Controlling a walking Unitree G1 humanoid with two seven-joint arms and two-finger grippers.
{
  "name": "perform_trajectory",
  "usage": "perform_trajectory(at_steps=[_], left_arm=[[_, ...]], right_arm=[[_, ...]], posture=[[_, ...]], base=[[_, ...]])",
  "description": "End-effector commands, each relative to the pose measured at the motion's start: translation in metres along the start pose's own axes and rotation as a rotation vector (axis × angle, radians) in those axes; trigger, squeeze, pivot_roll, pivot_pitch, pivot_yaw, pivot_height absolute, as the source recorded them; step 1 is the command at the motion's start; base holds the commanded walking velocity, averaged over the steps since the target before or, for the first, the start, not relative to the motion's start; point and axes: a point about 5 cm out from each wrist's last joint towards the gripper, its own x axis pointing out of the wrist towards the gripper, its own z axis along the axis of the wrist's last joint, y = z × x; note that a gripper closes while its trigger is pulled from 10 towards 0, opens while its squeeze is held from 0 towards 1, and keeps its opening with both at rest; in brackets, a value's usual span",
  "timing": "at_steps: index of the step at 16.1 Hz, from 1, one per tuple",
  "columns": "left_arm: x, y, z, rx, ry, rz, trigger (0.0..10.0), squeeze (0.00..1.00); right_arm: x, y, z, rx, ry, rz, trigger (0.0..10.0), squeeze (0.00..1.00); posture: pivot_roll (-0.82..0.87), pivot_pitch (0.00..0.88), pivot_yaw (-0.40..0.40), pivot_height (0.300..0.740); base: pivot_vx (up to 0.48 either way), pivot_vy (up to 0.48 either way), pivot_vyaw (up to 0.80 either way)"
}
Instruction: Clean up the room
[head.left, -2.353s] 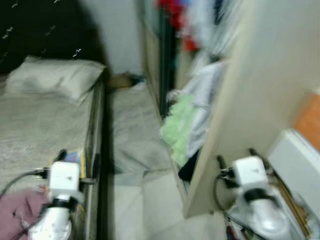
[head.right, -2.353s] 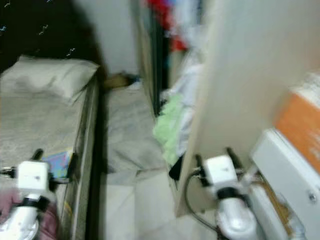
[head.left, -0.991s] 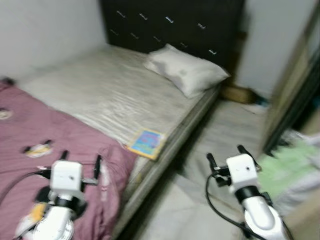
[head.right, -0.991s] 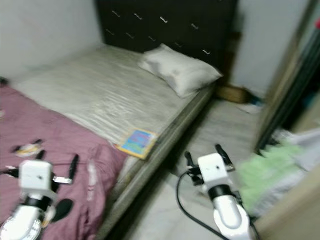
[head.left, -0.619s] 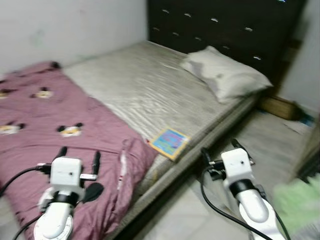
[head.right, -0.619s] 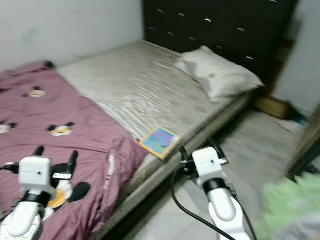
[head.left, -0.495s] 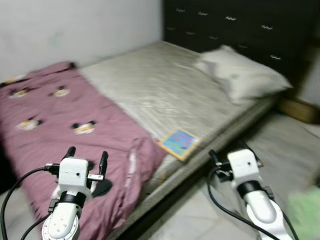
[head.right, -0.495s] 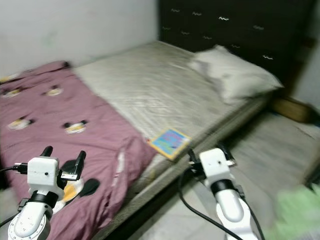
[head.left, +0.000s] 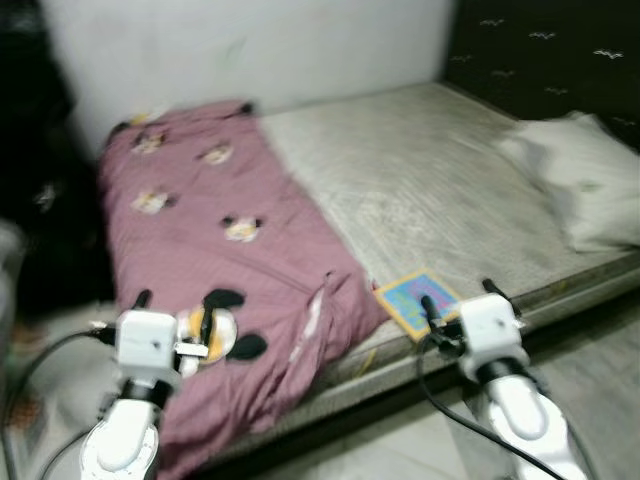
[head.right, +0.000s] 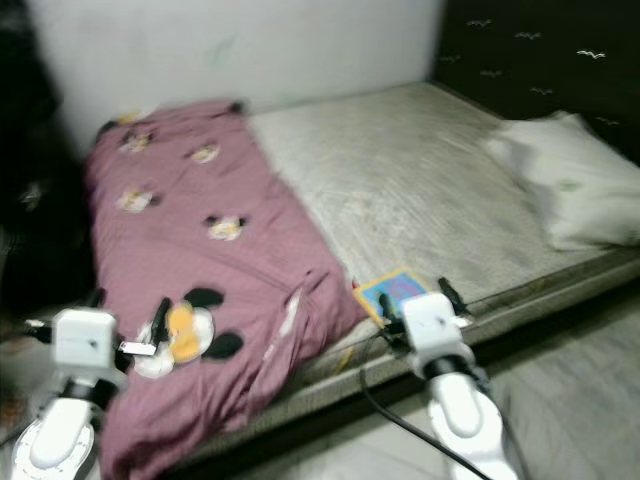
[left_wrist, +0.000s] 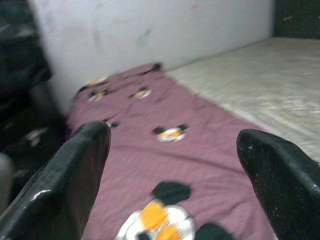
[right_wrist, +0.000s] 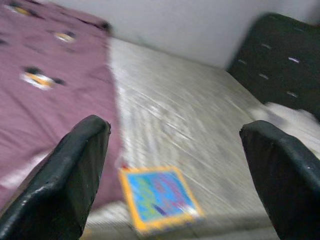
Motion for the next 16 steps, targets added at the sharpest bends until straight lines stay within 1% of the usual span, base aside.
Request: perform_trajectory(at_steps=[1,4,6,8,13,14,16], left_arm=[[0.0013,-0.0016,0.0023,0.002,-0.011,-0.006,10.0,0.0],[0.0013,-0.0021,0.0023,0.003,-0.011,-0.007,10.0,0.0],[0.0026,-0.0023,0.0018,0.004,-0.011,-0.009,10.0,0.0],[0.0031,-0.0025,0.0017,0.004,-0.011,-0.009,10.0,0.0],[0.0044,-0.0023,0.0021,0.004,-0.018,-0.009,10.0,0.0],[0.0048,-0.0027,0.0022,0.004,-0.019,-0.012,10.0,0.0],[0.0052,-0.0027,0.002,0.005,-0.019,-0.015,10.0,0.0]], right_arm=[[-0.0031,-0.0037,-0.0035,-0.008,0.011,-0.01,10.0,0.0],[-0.0037,-0.0041,-0.0035,-0.004,0.009,-0.01,10.0,0.0],[-0.0026,-0.0039,-0.0037,-0.002,0.007,-0.011,10.0,0.0],[-0.0025,-0.0039,-0.0034,0.0,0.003,-0.01,10.0,0.0],[-0.0019,-0.0033,-0.0038,0.003,0.002,-0.012,10.0,0.0],[-0.0019,-0.0024,-0.0033,-0.013,-0.002,-0.006,10.0,0.0],[-0.0017,-0.0016,-0.0036,-0.009,-0.001,-0.005,10.0,0.0]], posture=[[-0.02,0.0,-0.003,0.74],[-0.02,0.0,-0.003,0.74],[-0.03,0.0,-0.001,0.74],[-0.02,0.0,0.0,0.74],[-0.02,0.0,0.0,0.74],[-0.02,0.0,0.0,0.74],[-0.02,0.0,0.002,0.74]], base=[[0.0,0.0,0.8],[0.0,0.0,0.8],[0.0,0.0,0.0],[0.0,0.0,0.56],[0.0,0.0,0.0],[0.0,0.0,0.8],[0.0,0.0,0.8]])
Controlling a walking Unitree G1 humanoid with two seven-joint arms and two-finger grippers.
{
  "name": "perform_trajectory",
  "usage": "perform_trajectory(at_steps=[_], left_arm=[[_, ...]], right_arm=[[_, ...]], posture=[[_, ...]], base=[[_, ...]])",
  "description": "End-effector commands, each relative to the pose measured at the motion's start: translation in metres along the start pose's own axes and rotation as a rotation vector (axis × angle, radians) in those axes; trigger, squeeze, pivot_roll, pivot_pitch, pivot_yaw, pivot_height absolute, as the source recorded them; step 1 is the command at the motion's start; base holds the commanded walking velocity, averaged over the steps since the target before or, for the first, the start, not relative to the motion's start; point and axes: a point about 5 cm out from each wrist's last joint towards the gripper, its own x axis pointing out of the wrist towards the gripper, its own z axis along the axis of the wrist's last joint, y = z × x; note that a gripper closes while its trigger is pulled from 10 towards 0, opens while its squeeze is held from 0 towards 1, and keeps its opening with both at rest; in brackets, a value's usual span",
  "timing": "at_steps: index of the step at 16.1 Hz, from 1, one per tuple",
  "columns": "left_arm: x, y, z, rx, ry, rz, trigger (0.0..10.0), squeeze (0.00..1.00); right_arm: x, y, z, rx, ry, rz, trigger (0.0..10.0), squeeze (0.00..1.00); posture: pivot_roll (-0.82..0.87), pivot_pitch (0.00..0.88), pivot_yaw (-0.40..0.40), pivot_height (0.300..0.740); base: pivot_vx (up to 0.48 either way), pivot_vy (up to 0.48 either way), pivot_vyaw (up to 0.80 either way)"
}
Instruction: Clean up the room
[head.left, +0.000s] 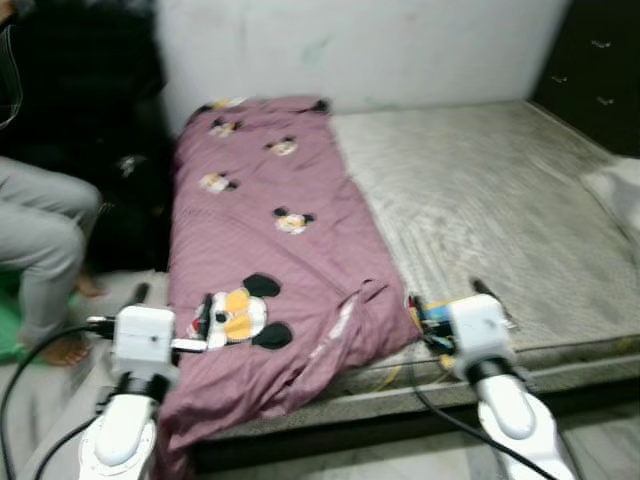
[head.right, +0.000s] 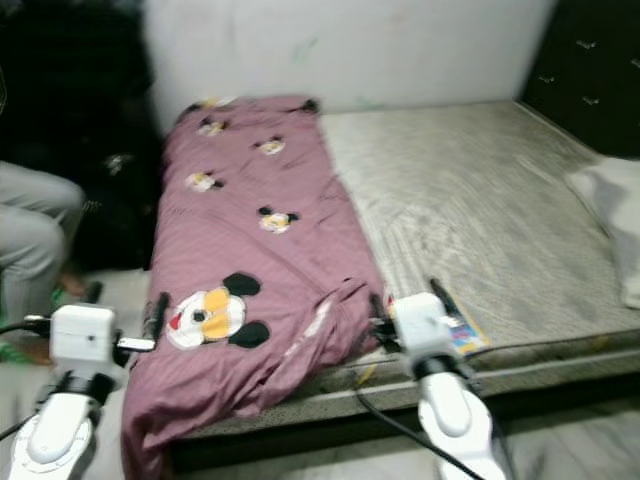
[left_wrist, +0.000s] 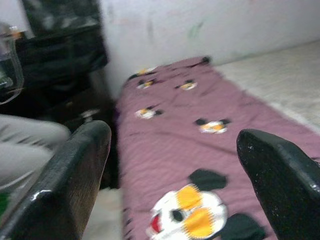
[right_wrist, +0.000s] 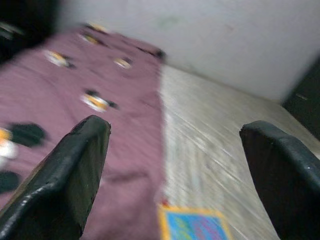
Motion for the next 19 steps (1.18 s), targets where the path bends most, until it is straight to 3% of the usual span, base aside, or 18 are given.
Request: perform_trajectory(at_steps=[1,4,19], left_arm=[[0.0013,-0.0021,0.001,0.002,-0.003,-0.009,10.0,0.0],[0.0017,-0.0029,0.0009,0.002,-0.004,-0.012,10.0,0.0],[0.0031,-0.009,0.0039,-0.011,-0.032,-0.062,10.0,0.0]], right_arm=[[-0.0024,-0.006,-0.0021,-0.014,0.009,-0.018,10.0,0.0],[-0.0027,-0.0068,-0.0027,-0.007,0.01,-0.025,10.0,0.0],[-0.0024,-0.0067,-0.0036,-0.007,0.012,-0.025,10.0,0.0]], posture=[[-0.02,0.0,0.003,0.74],[-0.02,0.0,0.003,0.74],[-0.03,0.0,0.007,0.74]], base=[[0.0,0.0,0.8],[0.0,0.0,0.74],[0.02,0.0,0.03]])
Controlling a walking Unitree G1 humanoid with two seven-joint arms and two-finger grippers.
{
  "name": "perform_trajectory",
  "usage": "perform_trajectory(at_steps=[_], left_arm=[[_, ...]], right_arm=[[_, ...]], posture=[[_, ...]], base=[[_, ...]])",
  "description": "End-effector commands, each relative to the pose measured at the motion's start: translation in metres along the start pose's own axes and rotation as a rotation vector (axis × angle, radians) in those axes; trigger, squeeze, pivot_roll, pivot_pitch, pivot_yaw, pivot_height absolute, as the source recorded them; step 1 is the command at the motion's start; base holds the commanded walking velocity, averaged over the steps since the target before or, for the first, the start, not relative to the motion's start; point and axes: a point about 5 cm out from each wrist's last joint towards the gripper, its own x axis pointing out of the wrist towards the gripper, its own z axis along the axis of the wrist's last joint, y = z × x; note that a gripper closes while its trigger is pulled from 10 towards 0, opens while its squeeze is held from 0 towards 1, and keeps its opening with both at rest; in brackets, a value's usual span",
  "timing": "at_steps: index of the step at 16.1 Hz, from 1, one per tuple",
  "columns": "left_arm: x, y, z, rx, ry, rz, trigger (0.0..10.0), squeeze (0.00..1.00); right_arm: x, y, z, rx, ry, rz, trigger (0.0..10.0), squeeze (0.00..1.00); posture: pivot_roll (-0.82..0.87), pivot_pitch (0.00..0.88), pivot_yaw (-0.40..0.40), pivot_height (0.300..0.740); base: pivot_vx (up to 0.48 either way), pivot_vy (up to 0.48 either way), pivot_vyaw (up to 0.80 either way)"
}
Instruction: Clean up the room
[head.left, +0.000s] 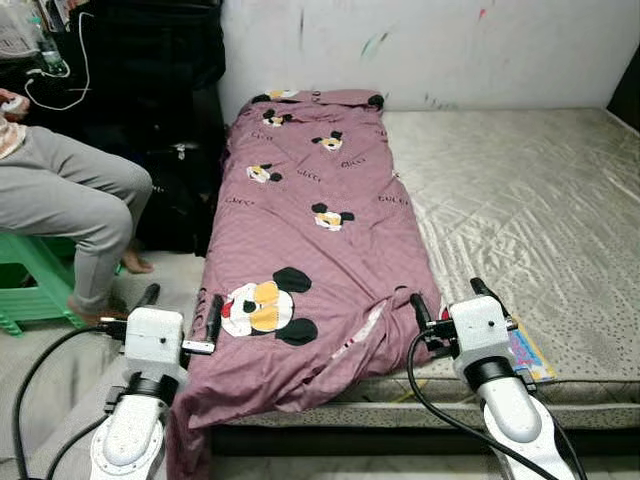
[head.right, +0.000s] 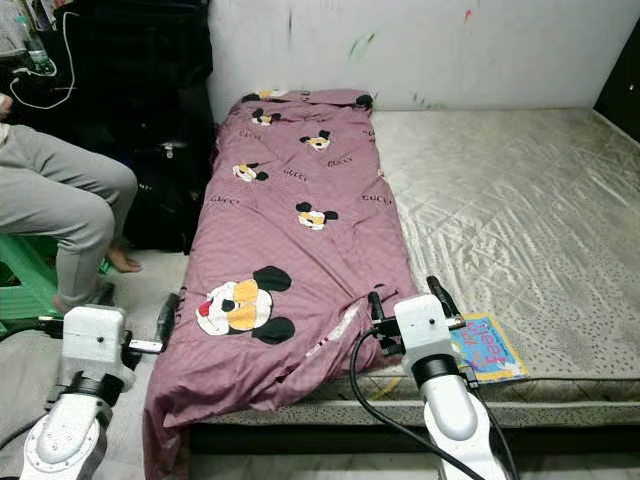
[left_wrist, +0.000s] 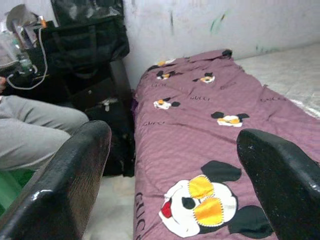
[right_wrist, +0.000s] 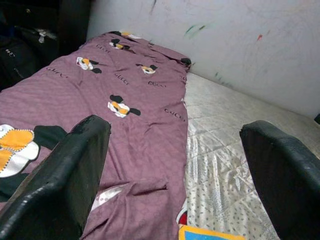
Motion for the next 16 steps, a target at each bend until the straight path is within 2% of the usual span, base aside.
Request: perform_trajectory(at_steps=[1,12,16], left_arm=[[0.0,0.0026,0.0019,0.007,-0.011,0.0,10.0,0.0],[-0.0001,0.0022,0.0021,0.003,-0.012,-0.01,10.0,0.0],[0.0,0.0041,0.0,0.011,0.005,0.017,10.0,0.0]], right_arm=[[0.0025,0.0025,0.0028,0.003,-0.01,0.015,10.0,0.0],[0.0029,0.0024,0.0024,0.012,-0.008,0.013,10.0,0.0],[0.0028,0.0027,0.0013,0.013,-0.006,0.015,10.0,0.0]], posture=[[-0.03,0.0,0.007,0.74],[-0.03,0.0,0.005,0.74],[-0.03,0.0,0.005,0.74]], base=[[0.3,0.0,0.45],[0.304,0.0,0.04],[0.0,0.0,0.0]])
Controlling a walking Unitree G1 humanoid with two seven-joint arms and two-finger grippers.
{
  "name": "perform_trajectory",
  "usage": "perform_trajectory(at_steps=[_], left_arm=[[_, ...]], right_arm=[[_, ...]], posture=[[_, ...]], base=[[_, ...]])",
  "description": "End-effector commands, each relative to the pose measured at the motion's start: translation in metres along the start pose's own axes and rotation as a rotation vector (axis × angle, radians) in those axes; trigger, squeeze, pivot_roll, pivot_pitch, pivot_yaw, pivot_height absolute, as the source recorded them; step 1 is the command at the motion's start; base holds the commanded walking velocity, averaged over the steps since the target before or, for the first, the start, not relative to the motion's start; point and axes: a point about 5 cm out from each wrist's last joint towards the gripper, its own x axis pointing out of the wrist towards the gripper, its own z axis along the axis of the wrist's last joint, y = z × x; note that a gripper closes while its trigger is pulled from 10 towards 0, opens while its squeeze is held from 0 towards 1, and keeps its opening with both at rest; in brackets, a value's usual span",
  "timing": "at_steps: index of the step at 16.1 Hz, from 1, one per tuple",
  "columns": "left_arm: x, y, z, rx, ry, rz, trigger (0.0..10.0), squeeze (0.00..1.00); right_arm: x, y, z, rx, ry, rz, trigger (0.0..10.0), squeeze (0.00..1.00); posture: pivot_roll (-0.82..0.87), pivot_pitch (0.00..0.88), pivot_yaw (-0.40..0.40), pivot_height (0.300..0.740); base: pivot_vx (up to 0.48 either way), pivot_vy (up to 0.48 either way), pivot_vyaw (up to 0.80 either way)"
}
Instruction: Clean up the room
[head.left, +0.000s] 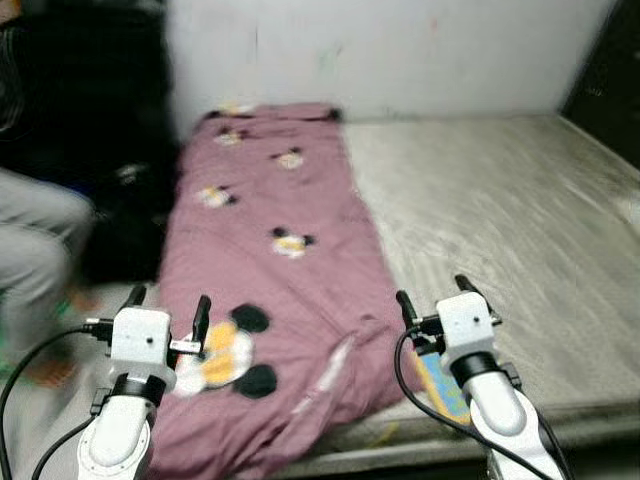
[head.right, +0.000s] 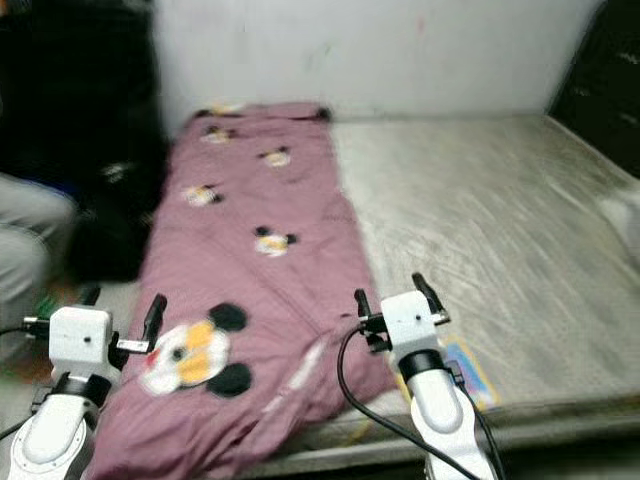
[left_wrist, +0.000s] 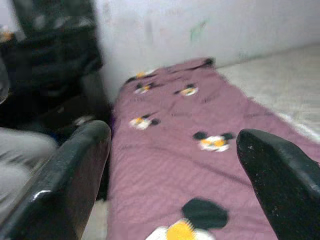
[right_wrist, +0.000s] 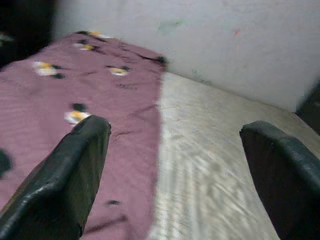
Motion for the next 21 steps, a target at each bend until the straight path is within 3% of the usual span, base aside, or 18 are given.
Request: perform_trajectory(at_steps=[1,13,21], left_arm=[[-0.0006,-0.0033,0.0012,0.004,-0.002,-0.011,10.0,0.0],[0.0031,-0.0047,0.0,0.005,0.004,-0.019,10.0,0.0],[0.0042,-0.0046,-0.0006,0.004,0.003,-0.021,10.0,0.0]], right_arm=[[-0.0018,-0.0037,-0.0016,0.0,0.006,-0.007,10.0,0.0],[0.0004,-0.0034,-0.0024,-0.01,0.009,-0.002,10.0,0.0],[0.0018,-0.0029,-0.0028,-0.01,0.008,0.001,10.0,0.0]], posture=[[-0.03,0.0,0.005,0.74],[-0.03,0.0,0.003,0.74],[-0.03,0.0,0.004,0.74]], base=[[0.0,0.0,0.0],[0.0,0.0,0.5],[0.0,0.0,0.0]])
